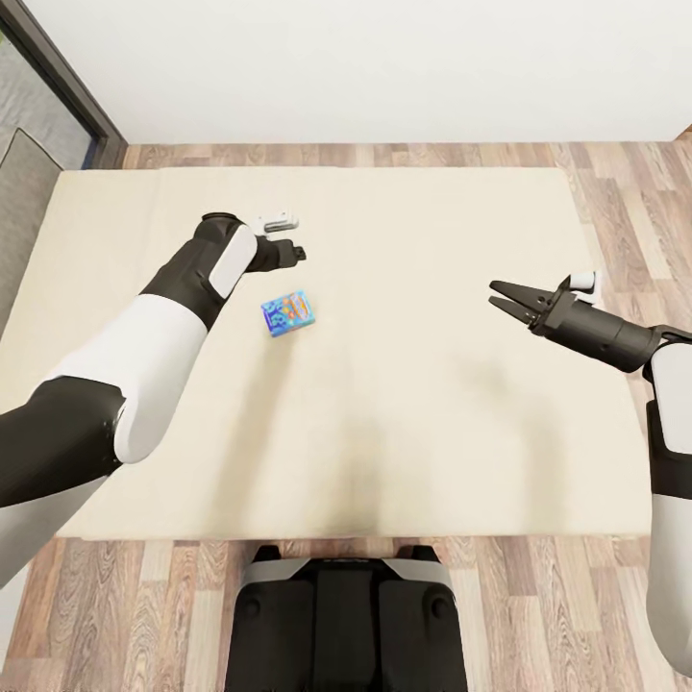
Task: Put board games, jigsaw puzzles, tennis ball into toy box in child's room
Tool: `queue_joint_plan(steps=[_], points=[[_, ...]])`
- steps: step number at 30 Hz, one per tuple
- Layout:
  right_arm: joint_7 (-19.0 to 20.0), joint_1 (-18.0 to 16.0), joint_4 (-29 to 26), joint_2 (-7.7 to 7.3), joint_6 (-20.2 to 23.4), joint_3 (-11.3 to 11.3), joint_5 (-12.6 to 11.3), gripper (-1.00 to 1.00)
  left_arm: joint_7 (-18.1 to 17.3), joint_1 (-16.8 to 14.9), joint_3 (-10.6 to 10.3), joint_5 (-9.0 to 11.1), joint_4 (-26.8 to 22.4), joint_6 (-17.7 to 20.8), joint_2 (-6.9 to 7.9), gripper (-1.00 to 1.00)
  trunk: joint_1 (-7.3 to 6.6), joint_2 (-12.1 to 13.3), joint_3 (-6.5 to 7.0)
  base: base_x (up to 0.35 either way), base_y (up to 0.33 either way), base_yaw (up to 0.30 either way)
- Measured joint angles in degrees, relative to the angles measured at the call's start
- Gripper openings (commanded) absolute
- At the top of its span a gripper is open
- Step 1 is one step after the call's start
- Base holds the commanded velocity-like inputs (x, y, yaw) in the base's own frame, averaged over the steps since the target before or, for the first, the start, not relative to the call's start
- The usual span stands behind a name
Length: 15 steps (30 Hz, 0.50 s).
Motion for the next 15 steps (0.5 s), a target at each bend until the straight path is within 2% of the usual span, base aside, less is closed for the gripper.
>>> queue_joint_plan(steps=[15], points=[[0.0, 0.0, 0.0, 0.00, 0.0, 0.1, 0.0, 1.00, 0.8, -2.0, 0.0, -0.1, 0.0, -0.1, 0.06, 1.00, 0.00, 0.0, -1.42, 0.000, 0.000, 0.000]])
